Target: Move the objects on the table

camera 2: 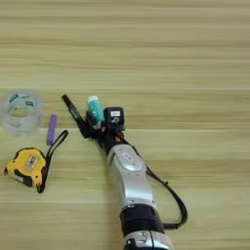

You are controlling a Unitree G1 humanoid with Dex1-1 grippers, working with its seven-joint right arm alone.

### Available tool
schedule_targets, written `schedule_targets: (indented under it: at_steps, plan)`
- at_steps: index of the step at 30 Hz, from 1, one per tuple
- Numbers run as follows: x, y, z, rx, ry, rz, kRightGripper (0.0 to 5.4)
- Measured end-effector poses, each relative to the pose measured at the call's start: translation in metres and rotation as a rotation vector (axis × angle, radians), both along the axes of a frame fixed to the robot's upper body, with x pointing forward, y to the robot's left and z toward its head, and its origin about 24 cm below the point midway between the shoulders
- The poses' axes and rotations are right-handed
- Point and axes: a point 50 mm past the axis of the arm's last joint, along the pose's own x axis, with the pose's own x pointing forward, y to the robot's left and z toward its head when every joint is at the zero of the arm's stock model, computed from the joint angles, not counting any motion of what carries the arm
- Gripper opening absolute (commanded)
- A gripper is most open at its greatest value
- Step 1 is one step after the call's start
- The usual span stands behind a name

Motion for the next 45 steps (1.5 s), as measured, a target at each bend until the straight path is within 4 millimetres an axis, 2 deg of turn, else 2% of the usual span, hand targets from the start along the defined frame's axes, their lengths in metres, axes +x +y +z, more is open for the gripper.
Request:
schedule_targets:
  at_steps: [9, 17, 22, 37, 42, 45]
  plan:
    - [-0.004, -0.003, 0.001, -0.036, -0.054, -0.037, 4.39]
    - [-0.003, -0.007, 0.016, -0.039, -0.174, -0.071, 5.34]
    - [-0.002, -0.004, 0.027, -0.038, -0.248, -0.048, 5.38]
    - [-0.005, -0.001, 0.035, -0.039, -0.294, -0.017, 5.38]
    - [-0.008, 0.003, 0.046, -0.024, -0.332, 0.015, 5.38]
    - [-0.015, 0.009, 0.061, -0.004, -0.381, 0.077, 5.38]
